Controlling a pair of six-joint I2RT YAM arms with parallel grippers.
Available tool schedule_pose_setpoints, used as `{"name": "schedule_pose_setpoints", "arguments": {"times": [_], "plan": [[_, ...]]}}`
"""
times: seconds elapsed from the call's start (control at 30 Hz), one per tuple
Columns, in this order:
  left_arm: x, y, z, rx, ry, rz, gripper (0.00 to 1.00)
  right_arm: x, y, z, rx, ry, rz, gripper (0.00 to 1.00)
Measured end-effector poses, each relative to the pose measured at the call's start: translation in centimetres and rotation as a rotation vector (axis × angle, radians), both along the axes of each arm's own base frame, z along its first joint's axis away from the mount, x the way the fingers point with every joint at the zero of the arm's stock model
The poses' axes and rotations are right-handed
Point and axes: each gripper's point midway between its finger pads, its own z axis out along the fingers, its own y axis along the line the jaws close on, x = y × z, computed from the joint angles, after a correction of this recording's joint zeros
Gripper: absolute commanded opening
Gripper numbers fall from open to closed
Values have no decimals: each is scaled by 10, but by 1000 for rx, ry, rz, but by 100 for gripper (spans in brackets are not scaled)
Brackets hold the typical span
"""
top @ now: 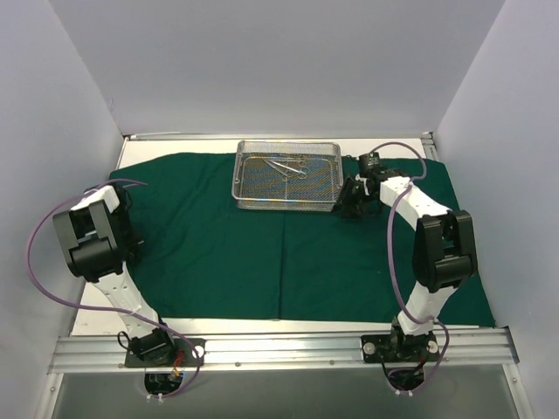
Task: Open and lay out the surgical kit
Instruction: Smooth out the surgical kit at the center of the board.
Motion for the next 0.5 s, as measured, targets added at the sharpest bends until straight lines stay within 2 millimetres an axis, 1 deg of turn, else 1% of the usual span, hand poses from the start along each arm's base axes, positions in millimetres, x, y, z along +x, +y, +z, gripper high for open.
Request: {"name": "schedule_pose_setpoints", "arguments": {"times": [0.13,0.23,0.37,0.5], "plan": [[-10,14,4,105,56,8,2,-6,-1,-18,-6,34,1,34],[-20,28,11,223,109,17,2,-12,-2,-27,-7,57,3,34],[-34,42,24,350,180,28,2,-11,1,-27,7,49,9,34],[-48,56,46,503,243,71,2,-9,2,-26,14,38,18,34]]}}
